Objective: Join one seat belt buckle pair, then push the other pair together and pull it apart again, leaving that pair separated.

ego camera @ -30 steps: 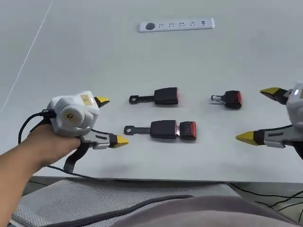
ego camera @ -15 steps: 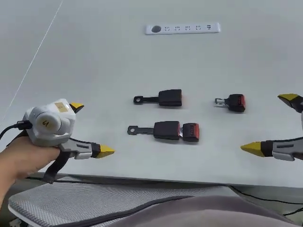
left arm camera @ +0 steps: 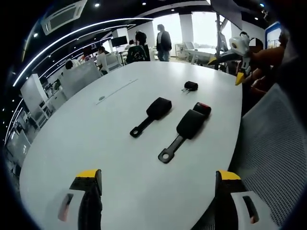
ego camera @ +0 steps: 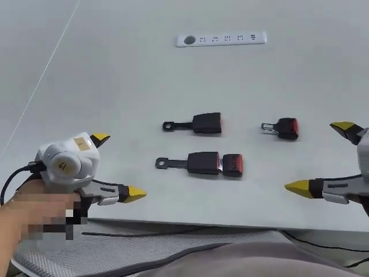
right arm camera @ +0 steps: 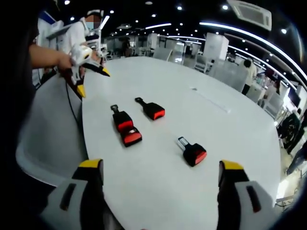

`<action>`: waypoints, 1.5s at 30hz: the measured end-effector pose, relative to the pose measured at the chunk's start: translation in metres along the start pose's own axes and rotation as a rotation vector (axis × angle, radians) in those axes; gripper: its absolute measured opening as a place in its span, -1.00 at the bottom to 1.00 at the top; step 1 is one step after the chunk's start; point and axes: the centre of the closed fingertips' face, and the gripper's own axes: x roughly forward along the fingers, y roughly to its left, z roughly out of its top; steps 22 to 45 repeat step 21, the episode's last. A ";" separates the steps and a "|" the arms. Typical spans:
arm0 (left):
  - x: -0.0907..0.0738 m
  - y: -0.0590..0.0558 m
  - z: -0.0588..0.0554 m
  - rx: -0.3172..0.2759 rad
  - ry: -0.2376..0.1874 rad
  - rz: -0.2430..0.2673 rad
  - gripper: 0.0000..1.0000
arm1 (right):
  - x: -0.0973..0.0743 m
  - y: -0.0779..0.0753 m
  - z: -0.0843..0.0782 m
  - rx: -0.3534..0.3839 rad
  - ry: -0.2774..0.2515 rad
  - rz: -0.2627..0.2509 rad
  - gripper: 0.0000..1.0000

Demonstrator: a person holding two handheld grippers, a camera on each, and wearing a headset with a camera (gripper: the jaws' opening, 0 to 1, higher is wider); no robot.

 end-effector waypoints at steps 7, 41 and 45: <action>0.005 0.004 0.002 -0.019 -0.010 0.006 1.00 | -0.006 -0.001 -0.001 0.016 -0.006 -0.006 0.99; 0.003 0.006 0.002 0.002 -0.014 -0.002 1.00 | -0.008 0.005 -0.003 0.051 -0.018 -0.034 0.99; 0.003 0.006 0.002 0.002 -0.014 -0.002 1.00 | -0.008 0.005 -0.003 0.051 -0.018 -0.034 0.99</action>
